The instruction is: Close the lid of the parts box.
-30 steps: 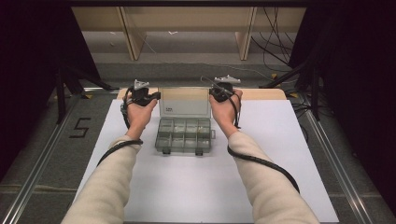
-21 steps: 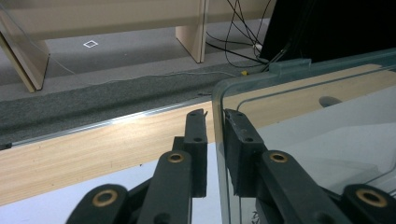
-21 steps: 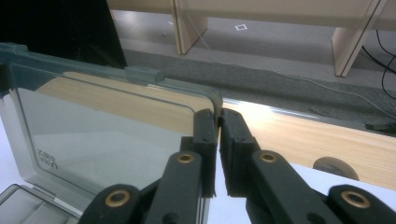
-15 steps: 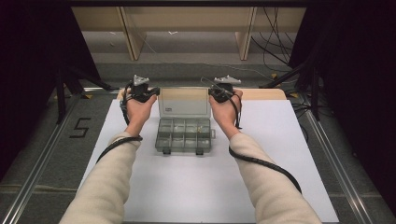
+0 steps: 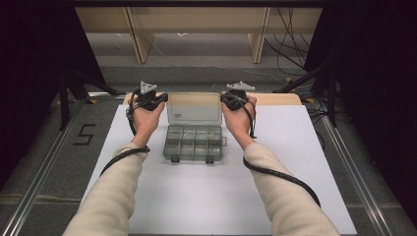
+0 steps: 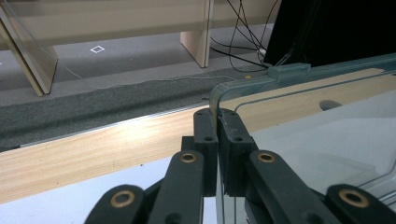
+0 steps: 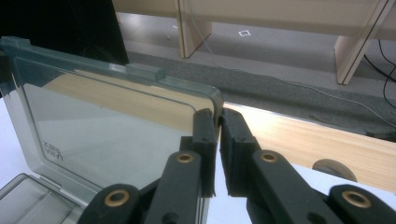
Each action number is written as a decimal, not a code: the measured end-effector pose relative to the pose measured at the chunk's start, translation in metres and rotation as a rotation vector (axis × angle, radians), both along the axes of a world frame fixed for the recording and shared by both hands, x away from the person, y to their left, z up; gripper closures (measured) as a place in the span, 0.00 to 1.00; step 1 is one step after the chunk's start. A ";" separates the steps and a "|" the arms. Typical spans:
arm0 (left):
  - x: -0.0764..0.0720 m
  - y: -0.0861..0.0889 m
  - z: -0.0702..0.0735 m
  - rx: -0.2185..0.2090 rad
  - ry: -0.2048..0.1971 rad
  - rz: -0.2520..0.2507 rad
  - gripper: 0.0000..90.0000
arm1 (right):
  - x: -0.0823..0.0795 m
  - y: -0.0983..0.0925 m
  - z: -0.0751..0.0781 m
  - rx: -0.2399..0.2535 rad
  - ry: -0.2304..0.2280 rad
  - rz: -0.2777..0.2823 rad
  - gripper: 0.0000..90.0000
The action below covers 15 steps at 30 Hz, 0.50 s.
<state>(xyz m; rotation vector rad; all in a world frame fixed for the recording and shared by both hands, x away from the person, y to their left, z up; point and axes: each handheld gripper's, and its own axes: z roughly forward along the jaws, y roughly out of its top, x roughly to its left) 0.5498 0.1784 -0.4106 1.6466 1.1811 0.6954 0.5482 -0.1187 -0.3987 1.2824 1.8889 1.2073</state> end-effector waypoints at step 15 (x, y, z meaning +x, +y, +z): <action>-0.008 0.001 -0.001 0.012 -0.029 -0.010 0.96 | -0.012 -0.001 0.000 0.003 -0.015 0.012 0.95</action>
